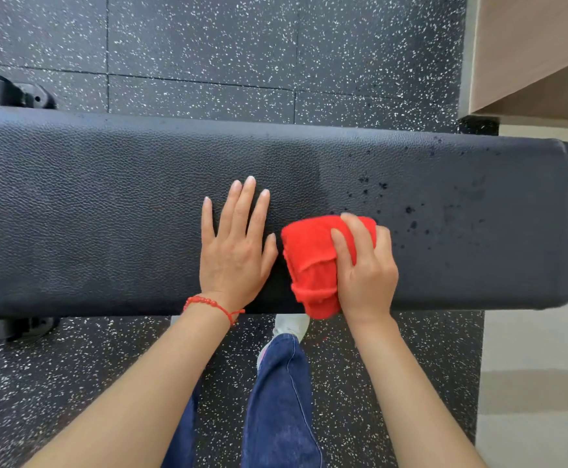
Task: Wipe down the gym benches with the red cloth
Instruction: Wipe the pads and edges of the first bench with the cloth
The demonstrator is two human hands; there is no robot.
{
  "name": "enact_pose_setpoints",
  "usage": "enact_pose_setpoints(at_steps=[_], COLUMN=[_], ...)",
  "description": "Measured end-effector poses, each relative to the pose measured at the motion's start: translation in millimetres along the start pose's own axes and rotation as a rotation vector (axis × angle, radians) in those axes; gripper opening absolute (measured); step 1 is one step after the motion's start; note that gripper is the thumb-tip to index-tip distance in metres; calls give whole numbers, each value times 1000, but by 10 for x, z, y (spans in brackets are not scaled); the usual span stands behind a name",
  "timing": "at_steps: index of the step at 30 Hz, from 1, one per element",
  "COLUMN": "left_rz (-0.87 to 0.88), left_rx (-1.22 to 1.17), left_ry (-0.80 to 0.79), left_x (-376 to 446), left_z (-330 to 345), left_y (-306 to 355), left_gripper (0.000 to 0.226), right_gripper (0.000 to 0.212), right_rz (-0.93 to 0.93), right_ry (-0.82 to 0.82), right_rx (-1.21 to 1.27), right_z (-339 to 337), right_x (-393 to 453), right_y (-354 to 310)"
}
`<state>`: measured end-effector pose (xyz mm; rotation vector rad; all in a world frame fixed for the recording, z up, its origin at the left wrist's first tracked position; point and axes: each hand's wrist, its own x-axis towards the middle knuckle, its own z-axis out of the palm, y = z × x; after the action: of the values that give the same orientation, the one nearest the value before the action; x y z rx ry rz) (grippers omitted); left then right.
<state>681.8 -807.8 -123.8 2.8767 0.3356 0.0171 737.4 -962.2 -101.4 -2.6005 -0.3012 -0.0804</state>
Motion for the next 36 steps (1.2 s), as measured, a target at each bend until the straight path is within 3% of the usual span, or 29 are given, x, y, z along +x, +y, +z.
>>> enact_pose_setpoints(at_steps=[9,25,36], left_rz=[-2,36,39], left_rx=[20,-36,33], left_ry=[25,67,23], left_x=[2,197,222], left_z=[14,57,156], left_y=[11,426,446], left_gripper=[52,51,53], right_gripper=[34,41,32], right_rz=[108,40,99], right_ry=[57,7,101], right_rx=[-27,-50,-46], right_z=[159,-311,-136], right_x=[1013,-278,825], right_y=[-63,558,420])
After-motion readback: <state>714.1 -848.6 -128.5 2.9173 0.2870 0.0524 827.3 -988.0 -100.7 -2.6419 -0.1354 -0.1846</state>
